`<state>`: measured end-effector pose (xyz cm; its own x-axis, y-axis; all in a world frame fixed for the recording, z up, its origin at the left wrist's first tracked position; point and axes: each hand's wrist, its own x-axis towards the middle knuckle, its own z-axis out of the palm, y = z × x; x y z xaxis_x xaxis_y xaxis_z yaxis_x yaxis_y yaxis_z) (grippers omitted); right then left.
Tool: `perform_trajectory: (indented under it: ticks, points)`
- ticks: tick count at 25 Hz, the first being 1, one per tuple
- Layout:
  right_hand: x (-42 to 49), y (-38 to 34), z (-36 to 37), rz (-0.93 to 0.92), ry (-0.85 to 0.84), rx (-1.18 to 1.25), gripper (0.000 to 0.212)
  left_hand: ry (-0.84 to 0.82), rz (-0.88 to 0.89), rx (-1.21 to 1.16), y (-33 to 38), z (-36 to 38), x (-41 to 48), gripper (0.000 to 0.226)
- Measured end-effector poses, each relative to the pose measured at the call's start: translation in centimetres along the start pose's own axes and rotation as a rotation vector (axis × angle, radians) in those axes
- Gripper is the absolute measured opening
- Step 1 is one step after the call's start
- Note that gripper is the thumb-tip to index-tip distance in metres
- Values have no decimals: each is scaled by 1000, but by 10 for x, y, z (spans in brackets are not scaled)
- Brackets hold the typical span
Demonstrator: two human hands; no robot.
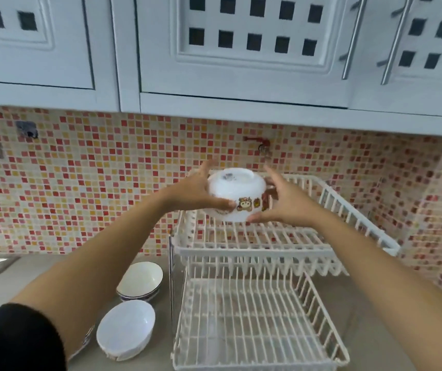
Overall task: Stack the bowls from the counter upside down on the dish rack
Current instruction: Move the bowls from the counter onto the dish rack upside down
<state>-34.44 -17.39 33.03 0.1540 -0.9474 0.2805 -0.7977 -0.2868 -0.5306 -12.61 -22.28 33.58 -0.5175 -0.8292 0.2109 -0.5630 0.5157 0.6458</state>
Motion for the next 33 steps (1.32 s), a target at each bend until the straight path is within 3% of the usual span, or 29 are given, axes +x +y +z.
perform_trajectory:
  ticks: [5,11,17,20,24,28,33]
  points:
    - [46,39,23,47,-172,-263,132,-144,-167,355,-16,16,45,97]
    - [63,49,38,41,-312,-429,118,-270,-229,387,-25,29,61,78]
    - [64,47,32,81,-361,-442,131,-263,-248,479,-22,33,59,112]
    - [61,29,26,77,-365,-423,134,-184,-160,512,-6,15,42,101]
    - [61,-34,34,-89,-248,-369,118,60,-127,554,-7,-36,1,72]
    - [75,-110,87,-224,-182,-332,90,248,-321,551,-54,-85,-60,61]
    - [71,-192,201,-314,-239,-341,79,228,-674,538,-147,-104,-162,56]
